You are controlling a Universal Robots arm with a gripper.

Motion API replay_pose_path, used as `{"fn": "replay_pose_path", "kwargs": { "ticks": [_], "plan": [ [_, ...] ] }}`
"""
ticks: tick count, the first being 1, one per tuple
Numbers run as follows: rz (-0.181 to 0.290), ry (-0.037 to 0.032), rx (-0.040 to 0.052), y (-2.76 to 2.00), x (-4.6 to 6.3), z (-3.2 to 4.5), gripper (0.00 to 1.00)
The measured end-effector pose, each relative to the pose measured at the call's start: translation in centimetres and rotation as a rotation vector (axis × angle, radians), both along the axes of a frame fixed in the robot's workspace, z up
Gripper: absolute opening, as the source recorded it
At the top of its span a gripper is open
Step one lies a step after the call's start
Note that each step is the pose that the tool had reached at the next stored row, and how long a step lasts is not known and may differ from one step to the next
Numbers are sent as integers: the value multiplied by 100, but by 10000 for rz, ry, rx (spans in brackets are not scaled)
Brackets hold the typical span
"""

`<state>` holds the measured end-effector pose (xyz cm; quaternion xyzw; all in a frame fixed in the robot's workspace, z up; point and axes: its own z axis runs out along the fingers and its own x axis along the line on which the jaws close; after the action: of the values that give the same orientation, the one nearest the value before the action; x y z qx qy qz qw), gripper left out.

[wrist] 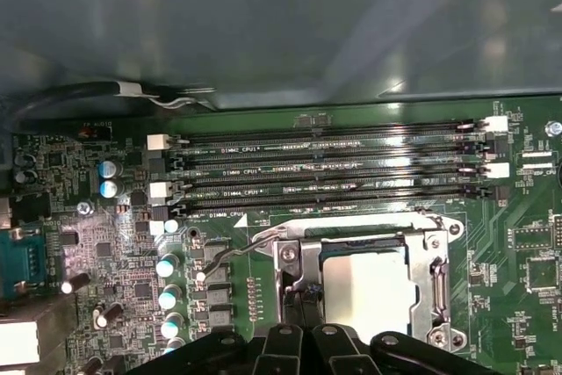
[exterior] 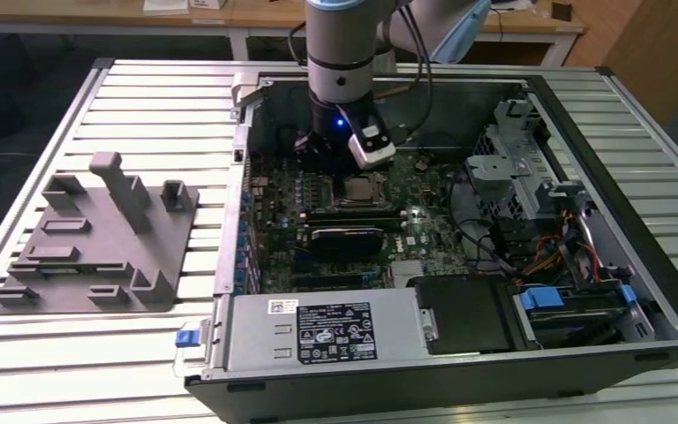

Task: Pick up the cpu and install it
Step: 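Close the cpu cover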

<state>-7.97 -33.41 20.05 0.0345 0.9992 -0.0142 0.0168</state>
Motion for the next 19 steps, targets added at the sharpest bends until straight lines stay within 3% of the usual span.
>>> {"fn": "replay_pose_path", "kwargs": {
  "ticks": [19],
  "plan": [
    [0, 1, -3, 0, -1, -26, 11]
  ]
}}
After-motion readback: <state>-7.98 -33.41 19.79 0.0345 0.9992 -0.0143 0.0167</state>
